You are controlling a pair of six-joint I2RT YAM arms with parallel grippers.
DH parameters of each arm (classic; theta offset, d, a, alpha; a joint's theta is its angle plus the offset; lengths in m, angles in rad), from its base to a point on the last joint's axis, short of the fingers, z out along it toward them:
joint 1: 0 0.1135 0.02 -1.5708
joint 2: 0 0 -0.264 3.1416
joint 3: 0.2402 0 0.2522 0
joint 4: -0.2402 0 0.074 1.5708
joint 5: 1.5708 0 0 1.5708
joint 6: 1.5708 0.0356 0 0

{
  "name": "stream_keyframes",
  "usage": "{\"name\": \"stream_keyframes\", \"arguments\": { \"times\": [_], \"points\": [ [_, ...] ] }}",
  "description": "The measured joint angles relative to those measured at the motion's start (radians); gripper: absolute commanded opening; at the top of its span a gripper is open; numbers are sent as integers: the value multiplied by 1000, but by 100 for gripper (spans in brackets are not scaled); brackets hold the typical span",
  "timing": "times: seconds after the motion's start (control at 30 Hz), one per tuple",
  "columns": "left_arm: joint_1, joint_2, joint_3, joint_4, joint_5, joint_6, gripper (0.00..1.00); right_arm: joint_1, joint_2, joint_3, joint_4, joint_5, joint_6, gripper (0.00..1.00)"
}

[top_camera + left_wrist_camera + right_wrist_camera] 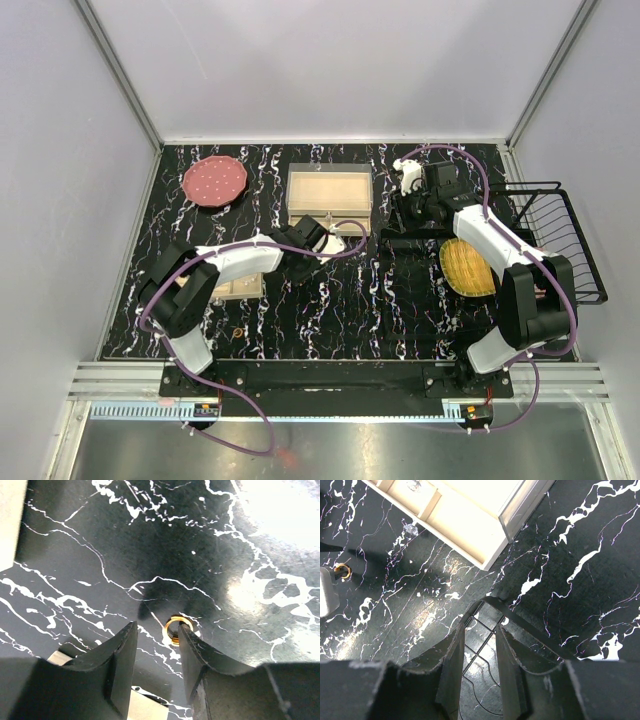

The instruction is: Organize the mixed jewelry

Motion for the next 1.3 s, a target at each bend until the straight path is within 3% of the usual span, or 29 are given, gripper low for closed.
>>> {"name": "stream_keyframes", "arguments": {
  "times": [0.83,1.3],
  "points": [
    [0,-58,-66,5,69,4,42,-2,0,0,0,0,2,38],
    [-1,-51,-64,-6,104,8,23,-5,0,0,-3,-1,3,37]
  ]
}}
